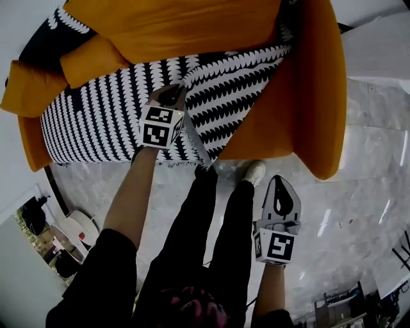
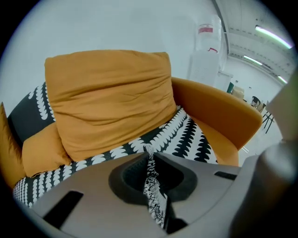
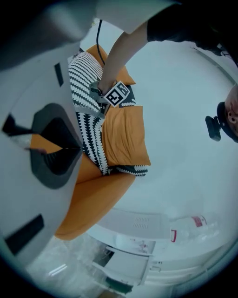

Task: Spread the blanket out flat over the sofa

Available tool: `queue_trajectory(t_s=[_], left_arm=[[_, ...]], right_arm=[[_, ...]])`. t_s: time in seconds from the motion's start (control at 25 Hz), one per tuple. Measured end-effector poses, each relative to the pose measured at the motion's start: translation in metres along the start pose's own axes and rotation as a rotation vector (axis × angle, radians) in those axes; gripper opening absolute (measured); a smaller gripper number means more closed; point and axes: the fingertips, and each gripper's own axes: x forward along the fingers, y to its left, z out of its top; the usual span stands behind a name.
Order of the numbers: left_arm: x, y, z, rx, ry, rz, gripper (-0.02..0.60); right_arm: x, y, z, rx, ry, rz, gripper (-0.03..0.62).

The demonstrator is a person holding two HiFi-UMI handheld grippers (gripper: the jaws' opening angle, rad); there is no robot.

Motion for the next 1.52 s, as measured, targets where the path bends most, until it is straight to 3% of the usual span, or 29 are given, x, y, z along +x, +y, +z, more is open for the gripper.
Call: queue_trajectory(t_s=[0.44, 0.72, 1.08, 1.52], left_arm=[[0.009, -0.107, 0.028, 0.126, -0.012, -0.105, 0.032], [0.016, -0.202, 0.033, 0.210, -0.011, -0.209, 0.032], [0.012, -0.303, 0.026, 0.317, 0.011, -0.320, 0.032], [0.002, -0.396, 0.007, 0.433, 0.046, -0.427, 0.032]], right_arm=[[-0.047, -0.050, -0.027, 0.082, -0.040, -0.094, 0.021], [-0.074, -0.087, -0.052, 0.153, -0.063, -0.164, 0.021], [-0.114, -0.126, -0.082, 0.233, -0.093, -0.239, 0.021], [-0.158, -0.159, -0.114, 0.313, -0.114, -0.328, 0.021]])
